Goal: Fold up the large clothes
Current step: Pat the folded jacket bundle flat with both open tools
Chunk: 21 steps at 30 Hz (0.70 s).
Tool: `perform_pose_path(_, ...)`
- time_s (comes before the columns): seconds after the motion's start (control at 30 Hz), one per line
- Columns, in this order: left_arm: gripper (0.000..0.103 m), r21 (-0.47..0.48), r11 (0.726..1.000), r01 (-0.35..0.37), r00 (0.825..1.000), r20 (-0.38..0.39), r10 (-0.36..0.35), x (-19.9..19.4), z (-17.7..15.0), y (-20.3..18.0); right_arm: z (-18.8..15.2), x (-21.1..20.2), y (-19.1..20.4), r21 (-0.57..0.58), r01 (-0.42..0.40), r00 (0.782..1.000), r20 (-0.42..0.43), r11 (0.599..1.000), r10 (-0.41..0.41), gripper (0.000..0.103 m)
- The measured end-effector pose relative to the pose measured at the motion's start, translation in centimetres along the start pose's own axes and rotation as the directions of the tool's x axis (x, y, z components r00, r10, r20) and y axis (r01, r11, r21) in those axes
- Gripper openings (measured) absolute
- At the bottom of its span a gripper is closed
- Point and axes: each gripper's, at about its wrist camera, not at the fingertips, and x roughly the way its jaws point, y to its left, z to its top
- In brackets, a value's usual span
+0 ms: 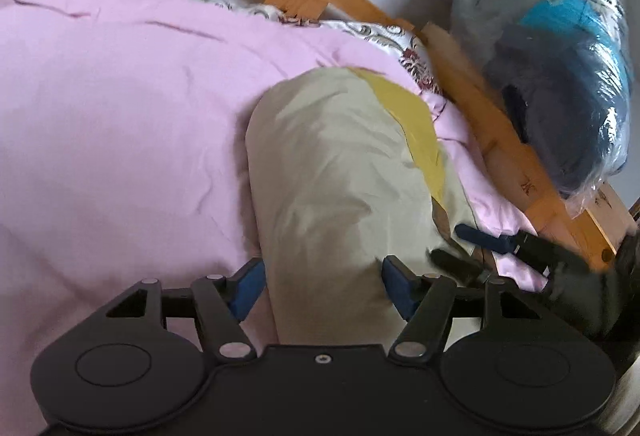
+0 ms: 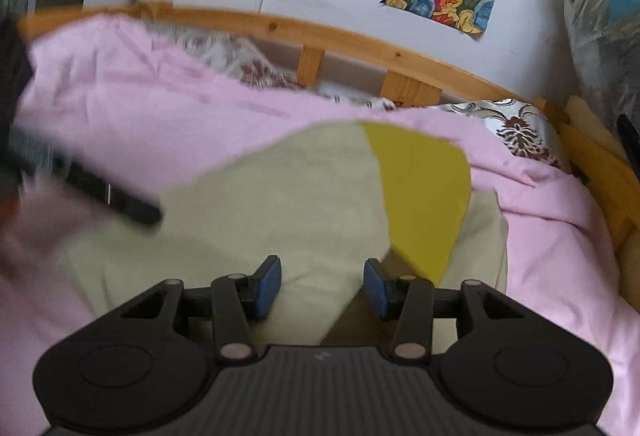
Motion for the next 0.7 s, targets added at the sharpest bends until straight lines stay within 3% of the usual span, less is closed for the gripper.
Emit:
perform_pose_path(0.1, 0.067, 0.041, 0.999, -0.015, 0.999, -0.029, 0.017, 1.0, 0.0, -0.5, -2.2, 0.5, 0.6, 0.047, 0.042, 0.998, 0.044, 0.998, -0.044, 0.051)
perform_pose_path(0.2, 0.067, 0.040, 0.999, -0.017, 0.999, -0.048, 0.019, 1.8, -0.3, -0.3, -2.8, 0.8, 1.4, 0.014, 0.076, 0.995, 0.061, 0.997, -0.077, 0.051)
perform_pose_path(0.5, 0.072, 0.032, 0.999, -0.006, 0.999, -0.049, 0.007, 2.6, -0.5, 0.2, -3.2, 1.1, 0.6, 0.061, 0.042, 0.997, 0.067, 0.997, -0.046, 0.054)
perform_pose_path(0.63, 0.071, 0.067, 0.997, -0.033, 0.999, -0.033, 0.036, 1.9, 0.1, -1.2, -3.2, 0.8, 0.1, 0.088, 0.031, 0.996, 0.078, 0.996, -0.038, 0.057)
perform_pose_path(0.7, 0.079, 0.097, 0.994, -0.048, 0.998, -0.022, 0.051, 1.4, 0.3, -1.9, -3.2, 0.7, 0.0, 0.100, 0.036, 0.996, 0.077, 0.994, -0.043, 0.062)
